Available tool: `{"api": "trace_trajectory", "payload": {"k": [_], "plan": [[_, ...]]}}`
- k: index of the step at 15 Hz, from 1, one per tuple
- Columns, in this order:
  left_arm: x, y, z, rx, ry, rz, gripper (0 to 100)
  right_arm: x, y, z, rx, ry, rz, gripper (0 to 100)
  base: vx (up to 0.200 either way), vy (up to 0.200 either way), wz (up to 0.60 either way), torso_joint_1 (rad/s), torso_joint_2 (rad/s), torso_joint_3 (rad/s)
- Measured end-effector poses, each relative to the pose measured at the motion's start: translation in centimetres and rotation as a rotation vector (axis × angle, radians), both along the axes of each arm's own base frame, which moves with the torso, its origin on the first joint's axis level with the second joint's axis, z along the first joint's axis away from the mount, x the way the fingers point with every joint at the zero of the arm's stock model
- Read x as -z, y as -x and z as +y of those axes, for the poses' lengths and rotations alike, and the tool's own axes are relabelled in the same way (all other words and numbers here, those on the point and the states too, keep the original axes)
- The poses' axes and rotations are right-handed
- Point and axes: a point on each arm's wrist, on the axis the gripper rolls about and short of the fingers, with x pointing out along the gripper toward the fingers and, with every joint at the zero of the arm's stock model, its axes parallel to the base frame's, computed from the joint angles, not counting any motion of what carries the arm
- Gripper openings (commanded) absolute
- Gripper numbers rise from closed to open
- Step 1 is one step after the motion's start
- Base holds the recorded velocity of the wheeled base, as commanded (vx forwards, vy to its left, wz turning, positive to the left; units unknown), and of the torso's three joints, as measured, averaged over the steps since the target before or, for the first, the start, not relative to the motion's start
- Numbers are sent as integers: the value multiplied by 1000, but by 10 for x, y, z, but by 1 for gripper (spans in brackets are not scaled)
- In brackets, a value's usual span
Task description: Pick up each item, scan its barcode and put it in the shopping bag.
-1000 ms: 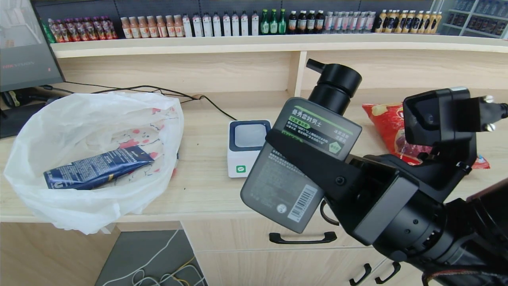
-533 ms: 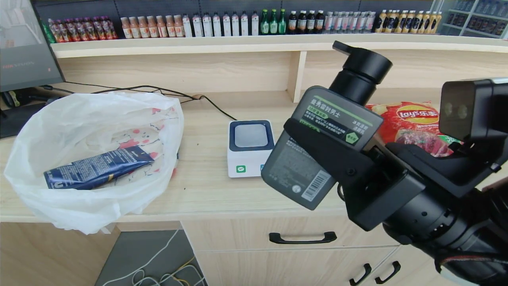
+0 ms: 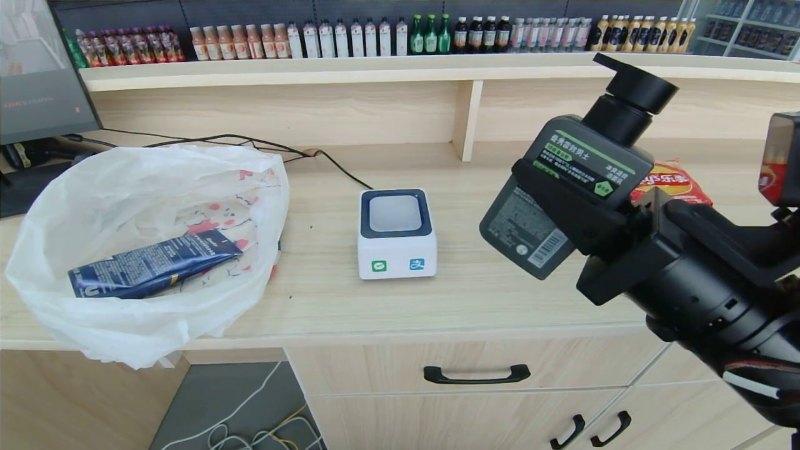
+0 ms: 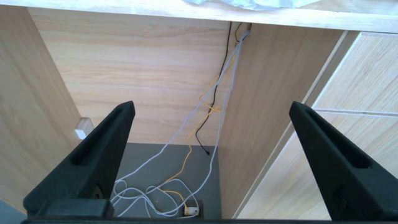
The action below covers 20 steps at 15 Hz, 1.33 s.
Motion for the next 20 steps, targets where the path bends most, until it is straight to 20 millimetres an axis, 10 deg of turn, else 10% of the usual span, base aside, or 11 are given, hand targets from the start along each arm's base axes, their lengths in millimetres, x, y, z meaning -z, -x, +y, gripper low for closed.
{"api": "trace_trajectory", "payload": {"k": [20], "plan": [[0, 0, 0, 0, 0, 0, 100, 17, -12, -19, 448, 110, -5, 0, 0, 0, 0, 0, 0, 0]]}}
